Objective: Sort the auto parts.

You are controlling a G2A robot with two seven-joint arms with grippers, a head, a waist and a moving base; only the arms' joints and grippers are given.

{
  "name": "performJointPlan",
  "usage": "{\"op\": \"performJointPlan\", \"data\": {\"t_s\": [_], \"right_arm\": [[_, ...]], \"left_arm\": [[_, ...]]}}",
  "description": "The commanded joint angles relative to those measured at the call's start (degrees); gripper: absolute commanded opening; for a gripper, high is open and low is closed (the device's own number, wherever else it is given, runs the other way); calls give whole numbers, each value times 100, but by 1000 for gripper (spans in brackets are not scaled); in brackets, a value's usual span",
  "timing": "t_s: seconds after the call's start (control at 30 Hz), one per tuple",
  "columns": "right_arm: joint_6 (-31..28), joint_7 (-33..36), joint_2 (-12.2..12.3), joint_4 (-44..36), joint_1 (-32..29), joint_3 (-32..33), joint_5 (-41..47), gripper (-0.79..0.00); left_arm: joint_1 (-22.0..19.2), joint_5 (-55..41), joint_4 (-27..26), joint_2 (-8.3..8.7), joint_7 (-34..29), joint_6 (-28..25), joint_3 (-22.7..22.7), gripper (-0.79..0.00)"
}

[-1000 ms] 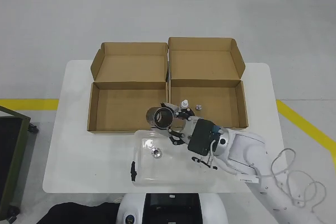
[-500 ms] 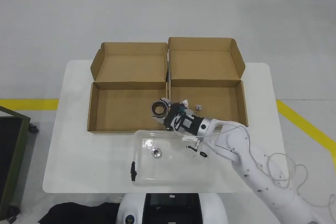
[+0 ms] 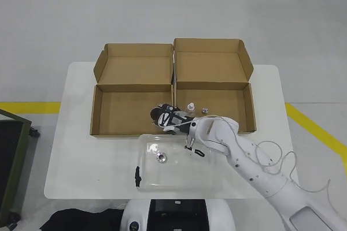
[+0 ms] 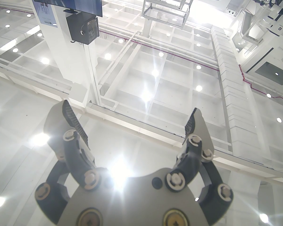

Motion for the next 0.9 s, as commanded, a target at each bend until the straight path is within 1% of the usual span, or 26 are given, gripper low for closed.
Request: {"op": "performJointPlan", "data": {"t_s": [0.0,0.2,0.23,0.3,0.33,0.43,0.5,0.63,0.87], "right_arm": [[12,109,-63,157,101,-101,46,-785],[32,236,-251,628,377,-323,174,-785],[35,242,-275,681,408,-344,187,-754],[25,267,-318,772,459,-379,200,-653],[21,275,-336,809,480,-389,204,-588],[-6,323,-384,895,527,-418,205,-557],[-27,353,-410,940,548,-426,208,-517],[-68,369,-452,1018,564,-417,229,-465],[-128,393,-493,1084,542,-349,236,-416]], "left_arm": [[0,0,0,0,0,0,0,0],[0,0,0,0,0,0,0,0],[0,0,0,0,0,0,0,0],[0,0,0,0,0,0,0,0],[0,0,0,0,0,0,0,0],[0,0,0,0,0,0,0,0],[0,0,0,0,0,0,0,0],[0,0,0,0,0,0,0,0],[0,0,0,0,0,0,0,0]]}}
